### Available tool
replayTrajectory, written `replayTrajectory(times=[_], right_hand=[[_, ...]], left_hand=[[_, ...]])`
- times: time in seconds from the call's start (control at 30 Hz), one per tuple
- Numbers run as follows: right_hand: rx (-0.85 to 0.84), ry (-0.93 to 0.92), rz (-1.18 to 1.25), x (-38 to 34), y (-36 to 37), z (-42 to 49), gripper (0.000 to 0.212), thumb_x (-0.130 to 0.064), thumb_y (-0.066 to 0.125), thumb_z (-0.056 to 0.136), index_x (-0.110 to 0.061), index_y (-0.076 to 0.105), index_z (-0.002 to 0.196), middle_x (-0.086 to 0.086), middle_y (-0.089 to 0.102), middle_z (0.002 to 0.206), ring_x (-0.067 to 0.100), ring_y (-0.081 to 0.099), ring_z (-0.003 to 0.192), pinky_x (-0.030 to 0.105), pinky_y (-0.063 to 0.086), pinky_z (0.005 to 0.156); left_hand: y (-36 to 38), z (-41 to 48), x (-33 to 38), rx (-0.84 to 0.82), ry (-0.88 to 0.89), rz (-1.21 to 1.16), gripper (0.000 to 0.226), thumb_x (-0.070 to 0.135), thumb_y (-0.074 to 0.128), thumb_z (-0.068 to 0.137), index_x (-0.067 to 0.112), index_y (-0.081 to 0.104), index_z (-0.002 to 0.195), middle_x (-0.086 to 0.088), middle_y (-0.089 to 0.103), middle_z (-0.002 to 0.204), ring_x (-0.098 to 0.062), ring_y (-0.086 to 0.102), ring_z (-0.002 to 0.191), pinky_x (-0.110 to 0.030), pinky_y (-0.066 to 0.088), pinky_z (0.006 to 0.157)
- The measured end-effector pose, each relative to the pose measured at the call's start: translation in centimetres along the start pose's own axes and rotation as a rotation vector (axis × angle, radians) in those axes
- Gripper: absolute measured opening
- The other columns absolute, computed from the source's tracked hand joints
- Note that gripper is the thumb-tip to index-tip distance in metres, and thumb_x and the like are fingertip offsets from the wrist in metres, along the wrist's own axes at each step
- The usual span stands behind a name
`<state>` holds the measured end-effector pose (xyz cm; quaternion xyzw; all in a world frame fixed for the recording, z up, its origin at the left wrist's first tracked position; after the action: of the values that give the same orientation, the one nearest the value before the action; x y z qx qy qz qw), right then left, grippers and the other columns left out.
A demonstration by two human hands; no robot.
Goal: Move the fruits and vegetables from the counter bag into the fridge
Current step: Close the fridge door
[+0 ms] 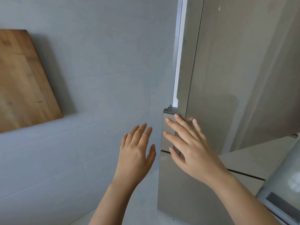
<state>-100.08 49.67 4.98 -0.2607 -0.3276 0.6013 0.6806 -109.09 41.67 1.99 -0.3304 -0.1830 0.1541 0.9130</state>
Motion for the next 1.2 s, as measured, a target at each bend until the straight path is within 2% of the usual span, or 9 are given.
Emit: replayTrajectory(times=[0.17, 0.3, 0.5, 0.67, 0.77, 0.97, 1.2], right_hand=[[0.05, -0.044, 0.047, 2.2, 3.0, 3.3, 0.036, -0.02, 0.047, 0.082, -0.013, 0.06, 0.116, 0.008, 0.041, 0.143, 0.022, 0.025, 0.136, 0.051, 0.026, 0.105], [0.062, -0.006, 0.006, 5.5, 5.0, 5.5, 0.042, -0.023, 0.048, 0.082, -0.013, 0.056, 0.122, 0.008, 0.036, 0.145, 0.026, 0.021, 0.138, 0.053, 0.023, 0.104], [-0.053, 0.013, -0.124, 10.7, 9.5, 9.0, 0.046, -0.027, 0.042, 0.081, -0.013, 0.056, 0.123, 0.006, 0.033, 0.148, 0.025, 0.019, 0.138, 0.057, 0.024, 0.102], [-0.094, 0.121, -0.129, 14.5, 12.9, 11.7, 0.041, -0.019, 0.062, 0.074, -0.009, 0.062, 0.114, 0.009, 0.042, 0.142, 0.025, 0.021, 0.135, 0.062, 0.03, 0.097], [-0.127, 0.201, -0.131, 16.8, 14.9, 12.8, 0.05, -0.016, 0.073, 0.069, -0.007, 0.061, 0.117, 0.01, 0.045, 0.14, 0.025, 0.021, 0.133, 0.064, 0.031, 0.095], [-0.191, 0.334, -0.171, 19.8, 18.2, 13.9, 0.057, -0.019, 0.076, 0.067, -0.006, 0.058, 0.12, 0.013, 0.046, 0.139, 0.034, 0.033, 0.132, 0.064, 0.036, 0.091], [-0.158, 0.35, -0.21, 19.6, 18.6, 14.1, 0.06, -0.027, 0.077, 0.066, -0.004, 0.059, 0.118, 0.017, 0.047, 0.137, 0.04, 0.035, 0.13, 0.064, 0.038, 0.089]], left_hand=[[2.3, 3.9, -2.8, 0.006, -0.021, 0.026, 0.046, 0.03, 0.042, 0.085, 0.007, 0.053, 0.123, -0.013, 0.056, 0.128, -0.032, 0.051, 0.118, -0.047, 0.043, 0.094], [4.1, 6.5, -4.8, 0.006, -0.056, 0.054, 0.047, 0.03, 0.041, 0.085, 0.007, 0.054, 0.123, -0.012, 0.056, 0.129, -0.032, 0.051, 0.119, -0.048, 0.042, 0.095], [6.8, 9.0, -6.6, -0.044, -0.068, 0.13, 0.046, 0.031, 0.039, 0.084, 0.009, 0.057, 0.119, -0.011, 0.06, 0.124, -0.033, 0.055, 0.115, -0.053, 0.043, 0.091], [8.4, 11.3, -8.1, -0.098, -0.038, 0.16, 0.045, 0.031, 0.038, 0.083, 0.009, 0.06, 0.116, -0.011, 0.061, 0.121, -0.034, 0.056, 0.113, -0.053, 0.044, 0.089], [9.0, 12.7, -8.9, -0.101, -0.028, 0.16, 0.045, 0.031, 0.038, 0.082, 0.009, 0.06, 0.115, -0.011, 0.062, 0.121, -0.033, 0.057, 0.112, -0.053, 0.045, 0.088], [10.2, 14.2, -10.5, -0.095, -0.021, 0.174, 0.045, 0.032, 0.037, 0.082, 0.01, 0.06, 0.115, -0.01, 0.062, 0.121, -0.032, 0.057, 0.113, -0.052, 0.045, 0.089], [11.0, 14.6, -11.6, -0.1, -0.014, 0.16, 0.045, 0.032, 0.037, 0.082, 0.01, 0.06, 0.115, -0.01, 0.062, 0.12, -0.033, 0.057, 0.112, -0.053, 0.045, 0.088]])
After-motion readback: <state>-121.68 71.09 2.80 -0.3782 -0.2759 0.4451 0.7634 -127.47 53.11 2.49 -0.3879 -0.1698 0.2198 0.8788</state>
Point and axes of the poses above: each hand's wrist, its own z-axis towards the middle knuckle, its own y-axis out of the palm, x = y × z, the point moved 9 cm from there along z, towards the middle knuckle
